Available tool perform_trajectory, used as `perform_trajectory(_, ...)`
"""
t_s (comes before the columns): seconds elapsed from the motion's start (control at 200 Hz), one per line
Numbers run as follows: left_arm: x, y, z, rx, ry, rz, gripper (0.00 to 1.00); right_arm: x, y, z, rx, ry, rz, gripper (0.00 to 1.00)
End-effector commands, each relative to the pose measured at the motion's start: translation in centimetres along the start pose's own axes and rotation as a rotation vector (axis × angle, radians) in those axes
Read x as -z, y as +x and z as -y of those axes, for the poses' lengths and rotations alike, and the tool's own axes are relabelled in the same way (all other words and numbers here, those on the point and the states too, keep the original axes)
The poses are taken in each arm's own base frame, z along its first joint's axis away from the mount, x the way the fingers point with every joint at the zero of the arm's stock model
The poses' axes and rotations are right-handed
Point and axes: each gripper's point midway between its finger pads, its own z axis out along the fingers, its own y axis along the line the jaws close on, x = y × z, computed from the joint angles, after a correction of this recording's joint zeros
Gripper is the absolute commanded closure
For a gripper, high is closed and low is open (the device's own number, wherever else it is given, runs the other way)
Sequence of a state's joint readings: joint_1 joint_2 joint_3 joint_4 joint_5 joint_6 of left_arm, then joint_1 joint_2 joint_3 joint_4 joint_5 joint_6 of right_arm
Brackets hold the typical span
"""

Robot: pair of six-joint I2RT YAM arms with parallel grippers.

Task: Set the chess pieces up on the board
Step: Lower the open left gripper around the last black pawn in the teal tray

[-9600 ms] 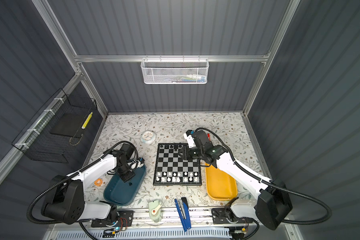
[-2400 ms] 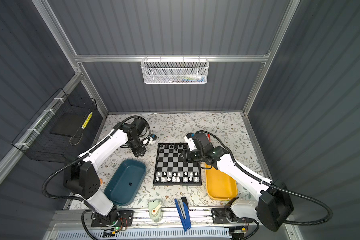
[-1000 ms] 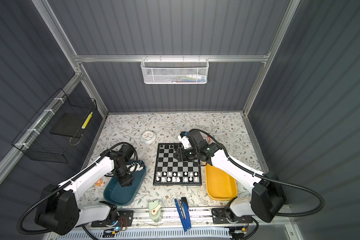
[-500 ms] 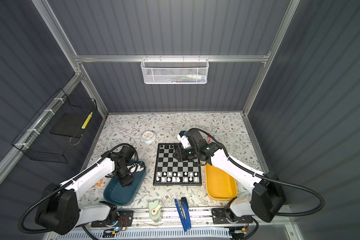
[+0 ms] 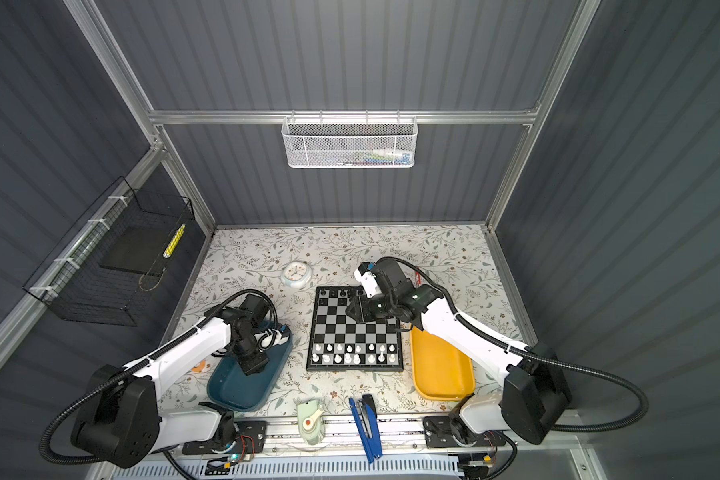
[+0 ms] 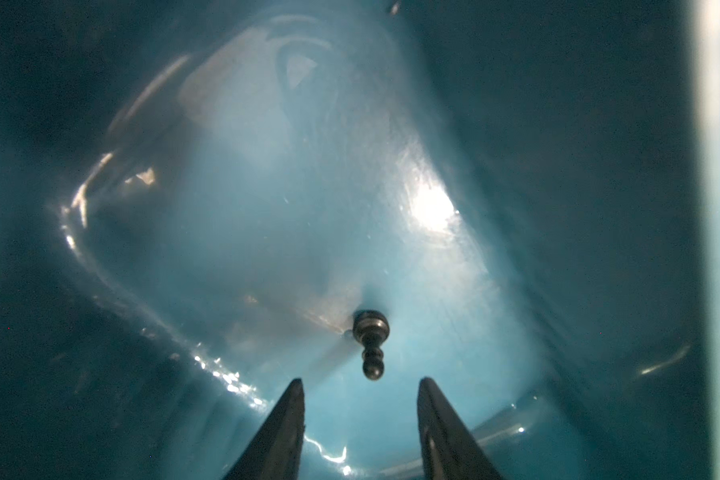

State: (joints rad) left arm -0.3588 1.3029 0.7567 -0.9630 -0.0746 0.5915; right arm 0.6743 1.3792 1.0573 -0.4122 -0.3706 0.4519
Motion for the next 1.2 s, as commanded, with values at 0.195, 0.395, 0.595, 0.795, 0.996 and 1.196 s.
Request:
perform_trajectory(0.195, -0.7, 0.3, 0.4, -0.004, 0.025, -0.01, 0.56, -0.1, -0.3, -0.3, 0.008, 0.001, 0.002, 0.61)
perform_trajectory(0.395, -1.2, 0.3, 0.3, -0.01, 0.02, -0.016, 0.57, -0.2, -0.2, -0.3, 0.009, 0.001, -0.002, 0.61)
perform_trajectory(0.595, -1.7, 0.5, 0.3, -0.015, 0.024, -0.027, 0.59, -0.2, -0.2, -0.3, 0.006, 0.002, -0.001, 0.61)
perform_trajectory(0.795, -2.0, 0.4, 0.3, -0.02, 0.025, -0.035, 0.62, -0.3, 0.0, -0.2, 0.007, 0.003, -0.002, 0.61)
perform_trajectory(0.996, -2.1, 0.3, 0.2, -0.016, 0.03, -0.036, 0.64, -0.2, 0.0, -0.2, 0.008, 0.003, -0.001, 0.61)
perform_trajectory(1.196, -2.3, 0.4, 0.3, -0.016, 0.036, -0.043, 0.66, -0.3, 0.1, -0.2, 0.007, 0.004, -0.002, 0.61)
